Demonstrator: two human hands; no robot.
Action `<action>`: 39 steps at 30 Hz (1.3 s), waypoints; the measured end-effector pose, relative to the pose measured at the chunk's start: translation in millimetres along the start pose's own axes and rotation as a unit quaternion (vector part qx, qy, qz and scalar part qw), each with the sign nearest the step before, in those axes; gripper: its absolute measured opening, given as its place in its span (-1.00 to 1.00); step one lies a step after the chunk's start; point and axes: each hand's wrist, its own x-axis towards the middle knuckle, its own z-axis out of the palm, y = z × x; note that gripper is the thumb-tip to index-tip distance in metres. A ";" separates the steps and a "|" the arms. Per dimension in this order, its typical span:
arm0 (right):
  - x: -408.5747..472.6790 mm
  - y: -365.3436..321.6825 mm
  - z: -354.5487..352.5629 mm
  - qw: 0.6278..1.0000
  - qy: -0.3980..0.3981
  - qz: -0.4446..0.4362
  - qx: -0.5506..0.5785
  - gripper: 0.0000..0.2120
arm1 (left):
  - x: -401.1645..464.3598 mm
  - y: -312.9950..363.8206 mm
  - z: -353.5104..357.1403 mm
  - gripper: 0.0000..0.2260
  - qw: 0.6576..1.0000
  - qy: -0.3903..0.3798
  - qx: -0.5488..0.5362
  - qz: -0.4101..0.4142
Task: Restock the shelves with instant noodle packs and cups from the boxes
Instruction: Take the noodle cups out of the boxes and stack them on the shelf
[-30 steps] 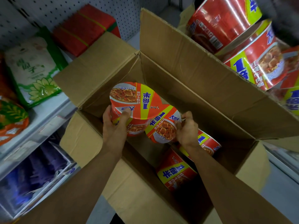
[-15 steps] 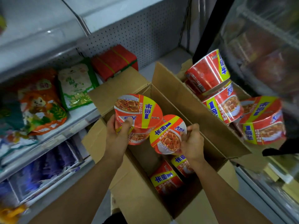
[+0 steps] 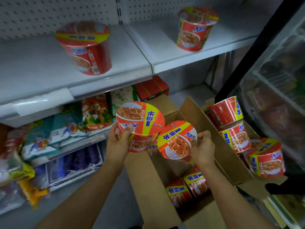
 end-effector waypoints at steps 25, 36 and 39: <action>-248.7 -221.2 92.8 0.974 -0.076 -0.184 0.106 -0.86 | -130.7 71.0 -352.9 -0.66 0.973 0.158 -0.140 0.095; -324.5 -304.7 147.4 0.952 -0.121 -0.249 0.133 -0.89 | -164.4 81.0 -467.2 -0.51 0.945 0.246 -0.190 0.106; -333.6 -326.7 166.2 0.944 -0.140 -0.264 0.143 -0.88 | -165.1 90.9 -487.4 -0.52 0.938 0.265 -0.193 0.110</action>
